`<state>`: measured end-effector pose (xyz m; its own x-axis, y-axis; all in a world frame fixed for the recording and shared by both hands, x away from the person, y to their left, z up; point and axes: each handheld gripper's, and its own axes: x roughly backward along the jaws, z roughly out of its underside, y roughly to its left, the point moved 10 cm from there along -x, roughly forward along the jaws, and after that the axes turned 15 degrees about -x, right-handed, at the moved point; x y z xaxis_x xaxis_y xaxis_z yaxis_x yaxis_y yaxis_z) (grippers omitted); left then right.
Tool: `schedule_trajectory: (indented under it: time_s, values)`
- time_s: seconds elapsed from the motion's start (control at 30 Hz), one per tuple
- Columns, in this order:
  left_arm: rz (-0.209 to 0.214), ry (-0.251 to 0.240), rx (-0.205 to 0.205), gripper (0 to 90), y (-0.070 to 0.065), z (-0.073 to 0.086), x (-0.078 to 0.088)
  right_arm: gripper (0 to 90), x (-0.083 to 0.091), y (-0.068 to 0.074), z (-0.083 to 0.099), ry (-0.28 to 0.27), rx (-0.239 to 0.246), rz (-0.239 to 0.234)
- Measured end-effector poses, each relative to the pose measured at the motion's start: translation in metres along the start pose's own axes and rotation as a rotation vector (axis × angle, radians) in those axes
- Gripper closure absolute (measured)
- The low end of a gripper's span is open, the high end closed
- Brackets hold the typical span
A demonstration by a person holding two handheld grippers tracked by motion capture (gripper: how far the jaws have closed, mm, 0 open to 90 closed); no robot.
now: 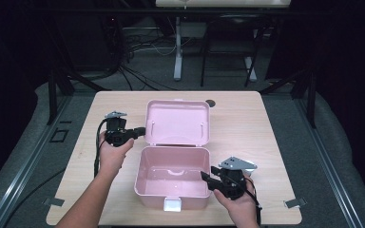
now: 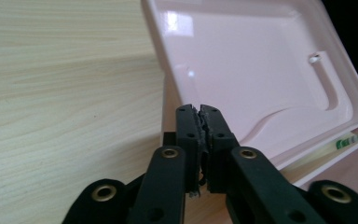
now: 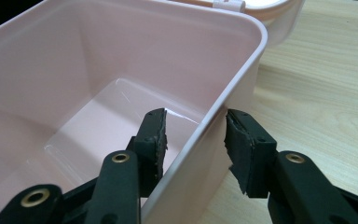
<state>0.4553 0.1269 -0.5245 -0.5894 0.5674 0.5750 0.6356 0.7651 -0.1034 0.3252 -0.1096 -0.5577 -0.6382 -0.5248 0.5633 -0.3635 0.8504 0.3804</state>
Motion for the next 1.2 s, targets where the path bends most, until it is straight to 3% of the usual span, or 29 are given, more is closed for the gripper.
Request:
schedule_trajectory:
  time_s: [0.03, 0.07, 0.13, 0.17, 0.23, 0.4, 0.47, 0.77, 1.0, 1.2]
  values:
    - [0.071, -0.016, 0.025, 90.0, -0.006, -0.001, -0.001, 58.3, 0.0, 0.0, 0.0, -0.002, 0.001, -0.001]
    - [0.102, -0.015, 0.038, 90.0, -0.011, -0.002, -0.003, 58.1, -0.002, 0.002, 0.0, -0.004, 0.001, -0.013]
    - [0.024, 0.025, -0.034, 90.0, -0.012, 0.0, -0.007, 58.3, -0.003, 0.005, 0.0, 0.003, -0.015, -0.033]
    - [0.021, 0.027, -0.039, 90.0, -0.012, 0.001, -0.008, 59.8, -0.004, 0.007, 0.001, 0.003, 0.002, -0.03]
    - [0.022, 0.024, -0.02, 90.0, -0.009, 0.001, -0.007, 61.8, -0.003, 0.009, 0.002, 0.003, 0.022, -0.027]
    - [-0.008, 0.019, -0.013, 89.7, 0.0, 0.002, 0.0, 61.9, -0.001, 0.01, 0.004, 0.012, 0.011, -0.032]
    - [-0.019, 0.016, -0.013, 85.8, 0.002, 0.001, 0.003, 61.3, 0.0, 0.01, 0.004, 0.019, 0.009, -0.032]
    - [-0.034, 0.022, -0.011, 75.8, 0.005, 0.014, 0.011, 60.6, 0.002, 0.012, 0.004, 0.014, 0.005, -0.034]
    - [-0.023, 0.025, 0.035, 66.2, 0.008, 0.027, 0.013, 60.2, 0.001, 0.012, 0.004, 0.016, 0.005, -0.031]
    - [0.0, 0.039, 0.055, 67.3, 0.006, 0.034, 0.007, 60.2, 0.0, 0.012, 0.004, 0.015, 0.005, -0.03]
